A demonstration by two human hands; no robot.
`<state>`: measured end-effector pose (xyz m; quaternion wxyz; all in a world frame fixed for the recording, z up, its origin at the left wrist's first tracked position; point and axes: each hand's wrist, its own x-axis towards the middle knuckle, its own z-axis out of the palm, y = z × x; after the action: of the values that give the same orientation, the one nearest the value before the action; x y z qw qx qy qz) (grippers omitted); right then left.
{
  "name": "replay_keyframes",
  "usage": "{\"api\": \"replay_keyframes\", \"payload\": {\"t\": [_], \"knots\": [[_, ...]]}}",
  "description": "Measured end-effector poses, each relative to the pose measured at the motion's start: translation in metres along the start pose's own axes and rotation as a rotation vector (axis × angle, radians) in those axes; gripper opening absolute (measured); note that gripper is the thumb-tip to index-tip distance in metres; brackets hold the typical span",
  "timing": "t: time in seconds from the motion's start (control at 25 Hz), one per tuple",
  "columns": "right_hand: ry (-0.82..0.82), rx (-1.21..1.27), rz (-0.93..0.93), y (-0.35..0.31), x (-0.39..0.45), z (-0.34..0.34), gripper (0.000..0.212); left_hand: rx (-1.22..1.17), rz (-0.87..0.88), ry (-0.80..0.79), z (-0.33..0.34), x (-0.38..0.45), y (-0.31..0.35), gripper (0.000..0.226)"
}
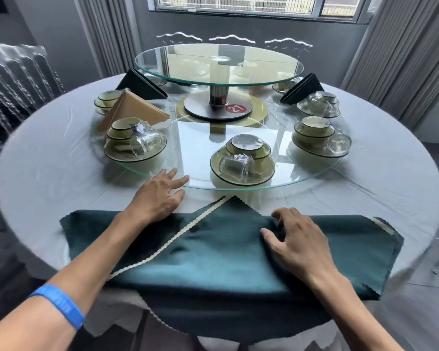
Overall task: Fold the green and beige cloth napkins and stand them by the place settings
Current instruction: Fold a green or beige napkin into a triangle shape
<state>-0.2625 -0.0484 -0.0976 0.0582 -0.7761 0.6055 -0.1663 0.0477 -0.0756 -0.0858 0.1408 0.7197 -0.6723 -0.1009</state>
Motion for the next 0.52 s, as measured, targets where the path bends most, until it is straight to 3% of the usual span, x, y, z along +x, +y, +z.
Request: {"api": "replay_keyframes", "payload": {"t": [0.24, 0.4, 0.52], "knots": [[-0.190, 0.054, 0.114, -0.010, -0.006, -0.013, 0.051, 0.032, -0.020, -0.117, -0.008, -0.002, 0.002, 0.057], [-0.208, 0.100, 0.032, -0.003, -0.019, -0.014, 0.034, -0.206, 0.051, 0.078, -0.007, -0.073, 0.023, 0.057], [-0.127, 0.327, 0.023, 0.007, -0.035, -0.024, 0.024, -0.279, 0.166, -0.133, -0.010, -0.137, 0.025, 0.068]]}}
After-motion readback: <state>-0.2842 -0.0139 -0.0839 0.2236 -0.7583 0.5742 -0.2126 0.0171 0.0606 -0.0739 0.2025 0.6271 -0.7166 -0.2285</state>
